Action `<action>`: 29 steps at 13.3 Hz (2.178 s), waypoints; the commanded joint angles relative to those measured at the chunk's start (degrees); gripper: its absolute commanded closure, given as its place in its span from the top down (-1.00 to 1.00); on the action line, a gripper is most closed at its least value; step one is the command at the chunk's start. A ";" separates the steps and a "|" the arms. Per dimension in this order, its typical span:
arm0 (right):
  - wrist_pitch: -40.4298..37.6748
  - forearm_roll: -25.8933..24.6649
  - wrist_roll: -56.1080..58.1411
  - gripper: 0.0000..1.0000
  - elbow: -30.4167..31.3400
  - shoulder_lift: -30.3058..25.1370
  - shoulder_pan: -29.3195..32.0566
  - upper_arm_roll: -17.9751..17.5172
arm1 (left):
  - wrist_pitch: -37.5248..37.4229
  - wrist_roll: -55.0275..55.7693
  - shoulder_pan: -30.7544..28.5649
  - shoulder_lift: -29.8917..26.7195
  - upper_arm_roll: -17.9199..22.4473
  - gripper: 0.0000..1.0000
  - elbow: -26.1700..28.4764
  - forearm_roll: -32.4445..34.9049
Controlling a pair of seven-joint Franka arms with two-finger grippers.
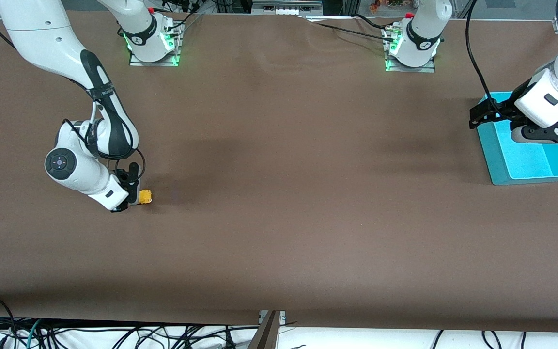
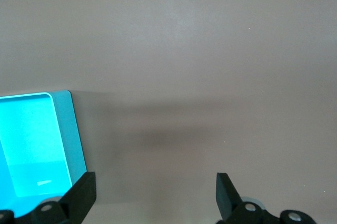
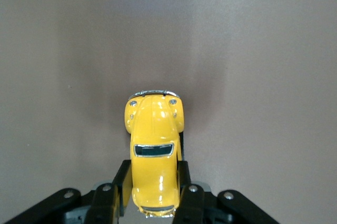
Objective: Wind and store yellow beetle car
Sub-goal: 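Close the right gripper on the yellow car's body, then pull the held car backward along the table to wind it, then release the car with the right gripper so it drives toward the tray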
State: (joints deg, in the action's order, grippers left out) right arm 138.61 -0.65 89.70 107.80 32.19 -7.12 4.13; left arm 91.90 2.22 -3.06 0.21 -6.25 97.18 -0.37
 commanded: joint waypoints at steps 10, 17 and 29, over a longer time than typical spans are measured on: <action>3.77 0.65 11.97 -0.80 0.39 4.01 13.26 0.09 | 0.04 -0.11 -0.46 -0.64 -0.17 1.00 0.47 -0.86; 5.09 0.74 14.10 -0.80 0.21 5.07 15.74 -0.09 | 0.04 -0.11 -0.46 -0.64 -0.17 1.00 0.47 -0.86; -0.25 0.82 14.01 1.00 -5.40 3.23 15.21 -1.58 | 0.04 -0.11 -0.46 -0.64 -0.17 1.00 0.47 -0.86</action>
State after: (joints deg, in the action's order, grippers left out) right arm 141.60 -0.44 102.46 104.56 35.76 7.60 3.15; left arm 91.90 2.22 -3.06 0.21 -6.22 97.18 -0.37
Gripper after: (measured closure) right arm 0.000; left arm 0.000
